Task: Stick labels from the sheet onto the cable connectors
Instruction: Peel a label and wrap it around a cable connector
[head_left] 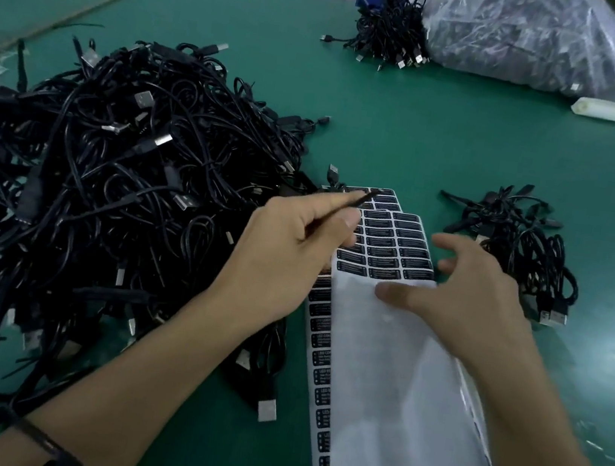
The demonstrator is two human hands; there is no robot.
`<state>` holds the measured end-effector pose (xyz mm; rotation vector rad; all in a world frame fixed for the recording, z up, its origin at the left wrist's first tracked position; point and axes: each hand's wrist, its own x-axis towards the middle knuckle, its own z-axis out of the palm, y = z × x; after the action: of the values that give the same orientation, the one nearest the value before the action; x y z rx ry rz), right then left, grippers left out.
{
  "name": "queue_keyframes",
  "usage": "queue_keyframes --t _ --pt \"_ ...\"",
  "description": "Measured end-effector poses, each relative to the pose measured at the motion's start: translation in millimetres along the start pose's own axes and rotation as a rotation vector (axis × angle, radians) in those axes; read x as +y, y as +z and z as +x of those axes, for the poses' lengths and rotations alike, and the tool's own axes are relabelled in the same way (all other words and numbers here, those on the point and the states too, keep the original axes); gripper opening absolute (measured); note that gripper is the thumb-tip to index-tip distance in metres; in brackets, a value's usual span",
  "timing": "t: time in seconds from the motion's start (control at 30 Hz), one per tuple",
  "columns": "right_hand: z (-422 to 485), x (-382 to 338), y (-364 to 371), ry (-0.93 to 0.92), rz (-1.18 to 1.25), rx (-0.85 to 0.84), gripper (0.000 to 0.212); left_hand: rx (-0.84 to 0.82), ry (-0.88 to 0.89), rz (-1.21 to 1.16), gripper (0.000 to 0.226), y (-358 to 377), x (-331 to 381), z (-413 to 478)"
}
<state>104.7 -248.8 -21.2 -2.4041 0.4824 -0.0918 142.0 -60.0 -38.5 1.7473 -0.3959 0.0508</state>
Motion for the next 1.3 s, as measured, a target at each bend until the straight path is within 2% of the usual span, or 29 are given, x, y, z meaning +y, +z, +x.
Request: queue_keyframes --t 0.1,0.17,0.27,0.37,0.5,0.6,0.67,0.83,1.0,1.17,1.3 --pt "1 3 -4 0.024 0.103 -0.027 0.085 0.001 -0.008 -0.044 0.034 -1 2 0" --pt "3 4 -4 -0.006 0.108 -0.006 0.080 0.011 -0.008 -0.081 0.022 -2 3 1" --pt "4 6 -2 -0.083 0.119 0.083 0.062 0.043 -0.012 -0.114 0.020 -3 3 5" --pt "5 6 1 -0.095 0.267 0.095 0.042 0.052 -0.030 -0.135 0.009 -1 3 4" --pt "4 1 5 -0.142 0.468 -0.021 0.026 0.036 0.023 0.056 0.014 5 3 -4" --pt "0 -7 8 -0.164 0.581 -0.106 0.024 -0.037 0.127 0.233 0.018 11 3 -10" --pt "-3 -10 10 -0.153 0.641 -0.149 0.027 -0.062 0.143 0.272 0.015 14 3 -12" --pt "-4 -11 2 -0.066 0.855 -0.241 0.027 -0.037 0.086 0.277 0.016 14 0 -12" --pt "-2 -7 -3 -0.034 0.862 -0.291 0.024 -0.016 0.011 0.260 0.023 16 4 -12" --pt "-2 -10 -7 0.007 0.926 -0.309 0.024 -0.008 -0.019 0.191 0.008 16 11 -13" --pt "-4 -12 -5 0.010 0.953 -0.298 0.023 0.018 0.074 0.197 0.036 20 14 -14"
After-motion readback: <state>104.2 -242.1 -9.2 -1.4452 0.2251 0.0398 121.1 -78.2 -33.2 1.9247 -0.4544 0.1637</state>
